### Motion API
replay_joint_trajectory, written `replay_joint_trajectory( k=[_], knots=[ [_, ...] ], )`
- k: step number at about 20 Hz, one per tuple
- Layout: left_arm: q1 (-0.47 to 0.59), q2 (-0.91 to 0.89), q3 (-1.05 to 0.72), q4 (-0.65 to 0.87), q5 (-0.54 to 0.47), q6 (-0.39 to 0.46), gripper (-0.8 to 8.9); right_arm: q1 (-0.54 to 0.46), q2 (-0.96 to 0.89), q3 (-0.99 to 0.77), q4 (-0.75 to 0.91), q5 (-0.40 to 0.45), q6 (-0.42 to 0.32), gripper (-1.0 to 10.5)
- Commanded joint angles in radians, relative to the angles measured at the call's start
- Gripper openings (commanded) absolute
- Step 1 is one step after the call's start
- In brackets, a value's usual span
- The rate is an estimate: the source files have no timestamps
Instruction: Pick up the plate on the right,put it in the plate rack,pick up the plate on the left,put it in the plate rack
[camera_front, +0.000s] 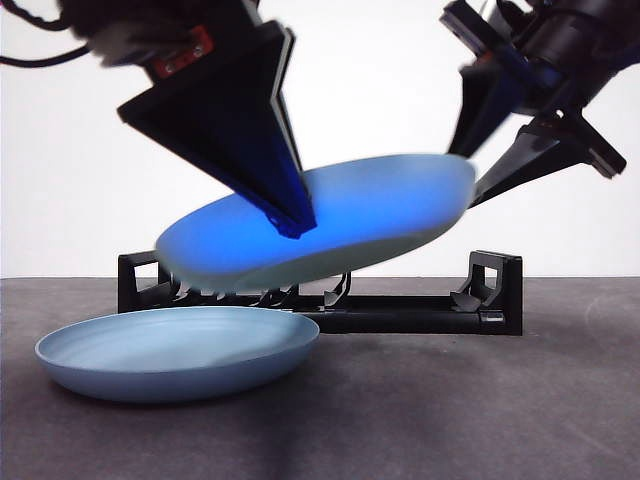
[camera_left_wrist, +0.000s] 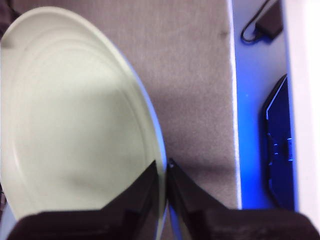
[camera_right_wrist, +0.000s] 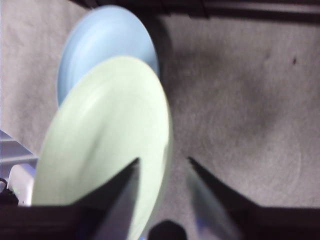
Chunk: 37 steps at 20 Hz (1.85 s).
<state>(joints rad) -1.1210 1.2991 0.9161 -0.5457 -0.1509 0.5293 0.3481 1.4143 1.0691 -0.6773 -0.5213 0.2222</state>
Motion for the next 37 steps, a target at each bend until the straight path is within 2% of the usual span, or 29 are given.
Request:
replay_joint_trajectory(
  k=[1, 4, 7, 13, 19, 23, 28, 34, 37],
  knots=[
    [0.003, 0.004, -0.003, 0.014, -0.002, -0.014, -0.09, -0.006, -0.026, 0.014, 0.017, -0.002, -0.014, 4.7],
    [0.005, 0.004, -0.003, 0.036, -0.005, -0.069, -0.09, -0.012, -0.082, 0.015, 0.087, 0.004, -0.010, 4.7],
    [0.032, 0.003, 0.001, 0.119, -0.005, -0.218, -0.09, -0.034, -0.172, 0.015, 0.200, 0.010, 0.007, 4.7],
    [0.200, -0.003, 0.009, 0.305, 0.007, -0.366, -0.09, -0.060, -0.343, 0.015, 0.319, 0.166, 0.009, 4.7],
    [0.419, -0.012, 0.009, 0.481, 0.299, -0.518, -0.09, -0.063, -0.361, 0.015, 0.276, 0.222, -0.039, 4.7],
    [0.560, -0.017, 0.009, 0.575, 0.444, -0.617, -0.09, -0.067, -0.355, 0.015, 0.256, 0.241, -0.045, 4.7],
    [0.742, -0.017, 0.009, 0.665, 0.608, -0.698, -0.09, -0.067, -0.355, 0.015, 0.253, 0.241, -0.045, 4.7],
    [0.867, -0.016, 0.009, 0.758, 0.727, -0.794, -0.09, -0.066, -0.354, 0.015, 0.254, 0.240, -0.044, 4.7],
    [0.882, -0.014, 0.009, 0.772, 0.731, -0.797, -0.09, -0.067, -0.352, 0.015, 0.254, 0.240, -0.044, 4.7]
  ],
)
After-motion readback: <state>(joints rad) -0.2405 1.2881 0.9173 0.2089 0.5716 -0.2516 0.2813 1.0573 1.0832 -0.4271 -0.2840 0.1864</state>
